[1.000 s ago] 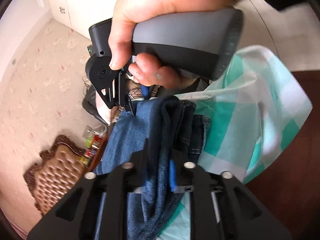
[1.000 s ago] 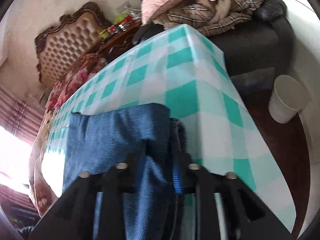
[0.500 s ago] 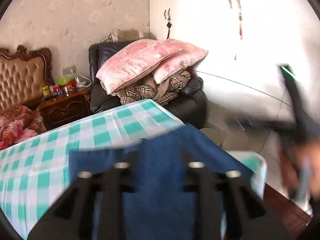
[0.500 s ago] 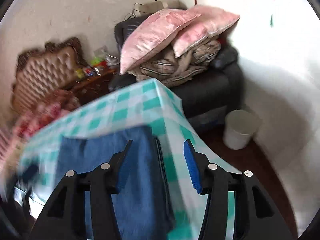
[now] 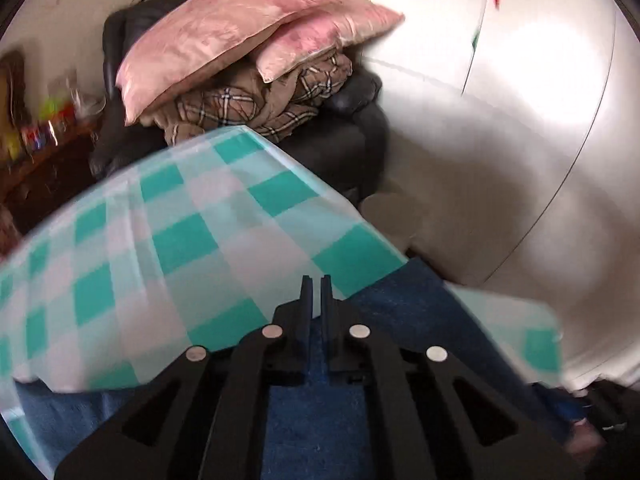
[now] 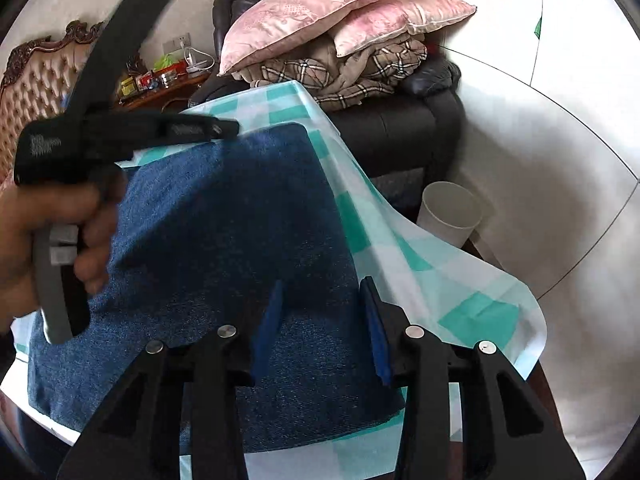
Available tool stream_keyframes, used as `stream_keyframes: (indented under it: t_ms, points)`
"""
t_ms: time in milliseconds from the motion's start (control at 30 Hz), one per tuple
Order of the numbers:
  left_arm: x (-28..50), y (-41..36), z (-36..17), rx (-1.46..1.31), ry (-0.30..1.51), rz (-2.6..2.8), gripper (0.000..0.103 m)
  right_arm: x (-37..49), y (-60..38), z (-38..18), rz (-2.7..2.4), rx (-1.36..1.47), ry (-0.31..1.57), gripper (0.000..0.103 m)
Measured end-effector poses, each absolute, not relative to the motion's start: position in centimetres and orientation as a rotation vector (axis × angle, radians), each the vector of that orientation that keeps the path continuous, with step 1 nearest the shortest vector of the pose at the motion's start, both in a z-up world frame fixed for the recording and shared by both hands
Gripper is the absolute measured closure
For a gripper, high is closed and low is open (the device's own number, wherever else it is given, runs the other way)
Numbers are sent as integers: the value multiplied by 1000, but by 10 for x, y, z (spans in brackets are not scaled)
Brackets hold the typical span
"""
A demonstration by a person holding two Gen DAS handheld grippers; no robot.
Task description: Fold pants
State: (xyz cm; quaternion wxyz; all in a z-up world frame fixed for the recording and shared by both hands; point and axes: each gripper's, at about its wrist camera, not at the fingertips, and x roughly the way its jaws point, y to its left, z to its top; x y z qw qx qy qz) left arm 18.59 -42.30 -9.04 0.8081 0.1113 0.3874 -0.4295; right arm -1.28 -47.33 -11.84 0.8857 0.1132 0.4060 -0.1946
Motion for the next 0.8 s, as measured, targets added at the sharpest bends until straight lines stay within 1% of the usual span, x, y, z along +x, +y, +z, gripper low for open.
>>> stream_keyframes:
  t_ms: [33, 100, 167, 233, 300, 333, 367, 400, 467, 500, 567, 633, 667, 733, 767, 800]
  points:
    - [184, -411, -85, 210, 816, -937, 96, -13, -473, -118, -405, 231, 847, 64]
    - [178, -391, -80, 228, 787, -944, 91, -13, -473, -119, -407, 227, 846, 64]
    - [174, -381, -98, 262, 847, -934, 87, -13, -471, -120, -409, 226, 847, 64]
    - [177, -371, -110, 294, 842, -850, 86, -13, -469, -121, -410, 219, 849, 64]
    - [191, -354, -102, 293, 805, -671, 86, -13, -468, -120, -411, 218, 853, 64]
    - [199, -336, -91, 230, 769, -601, 84, -14, -469, -120, -409, 219, 854, 64]
    - [204, -318, -82, 153, 754, -584, 77, -14, -469, -120, -407, 221, 853, 64]
    - [205, -304, -76, 124, 767, -581, 73, -15, -469, -120, -405, 225, 851, 64]
    - [203, -294, -78, 151, 810, -650, 73, -15, -469, -120, -409, 224, 849, 64]
    - [202, -290, -82, 175, 830, -673, 70, -16, -468, -120, -410, 222, 849, 64]
    - [217, -274, -104, 257, 895, -532, 70, -16, -467, -120, -409, 216, 853, 64]
    - [241, -243, -112, 154, 942, -411, 91, -15, -467, -119, -404, 217, 864, 64]
    - [244, -231, -106, 120, 933, -373, 96, -14, -468, -117, -402, 213, 877, 64]
    - [231, -216, -83, 173, 810, -246, 70, -13, -470, -112, -399, 225, 892, 64]
    - [222, -213, -75, 177, 784, -261, 49, -12, -471, -103, -401, 229, 882, 63]
    - [214, -211, -70, 175, 786, -302, 42, -10, -470, -95, -393, 224, 861, 62]
